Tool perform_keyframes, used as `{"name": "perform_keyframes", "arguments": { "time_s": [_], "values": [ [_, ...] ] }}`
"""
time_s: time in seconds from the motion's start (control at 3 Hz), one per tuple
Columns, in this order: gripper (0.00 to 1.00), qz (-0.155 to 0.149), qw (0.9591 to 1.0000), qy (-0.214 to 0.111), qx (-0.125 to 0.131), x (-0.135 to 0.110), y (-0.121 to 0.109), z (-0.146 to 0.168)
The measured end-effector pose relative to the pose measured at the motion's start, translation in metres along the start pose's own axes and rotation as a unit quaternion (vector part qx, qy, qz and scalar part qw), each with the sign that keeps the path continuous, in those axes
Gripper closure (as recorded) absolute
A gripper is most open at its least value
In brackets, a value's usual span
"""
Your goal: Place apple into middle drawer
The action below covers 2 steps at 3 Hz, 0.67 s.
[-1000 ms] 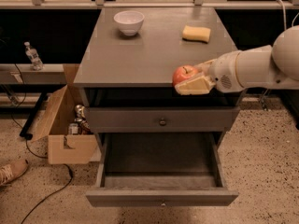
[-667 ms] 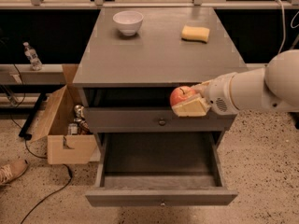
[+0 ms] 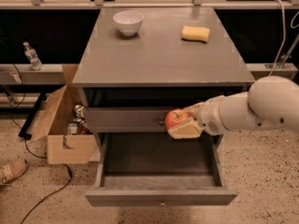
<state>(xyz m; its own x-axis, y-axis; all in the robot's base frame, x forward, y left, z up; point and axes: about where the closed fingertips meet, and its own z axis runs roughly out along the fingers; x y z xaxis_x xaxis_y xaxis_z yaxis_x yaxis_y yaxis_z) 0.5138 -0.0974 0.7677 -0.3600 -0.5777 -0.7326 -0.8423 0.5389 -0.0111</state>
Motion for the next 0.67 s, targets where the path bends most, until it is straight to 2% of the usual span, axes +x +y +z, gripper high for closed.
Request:
{"name": "perform_keyframes", "arguments": {
  "time_s": [0.33,0.67],
  "values": [
    [1.0,-0.009,0.9987,0.031,-0.039,0.076,0.03,0.07],
    [1.0,0.003,0.9987,0.038,-0.033,0.112,0.034,0.126]
  ]
}}
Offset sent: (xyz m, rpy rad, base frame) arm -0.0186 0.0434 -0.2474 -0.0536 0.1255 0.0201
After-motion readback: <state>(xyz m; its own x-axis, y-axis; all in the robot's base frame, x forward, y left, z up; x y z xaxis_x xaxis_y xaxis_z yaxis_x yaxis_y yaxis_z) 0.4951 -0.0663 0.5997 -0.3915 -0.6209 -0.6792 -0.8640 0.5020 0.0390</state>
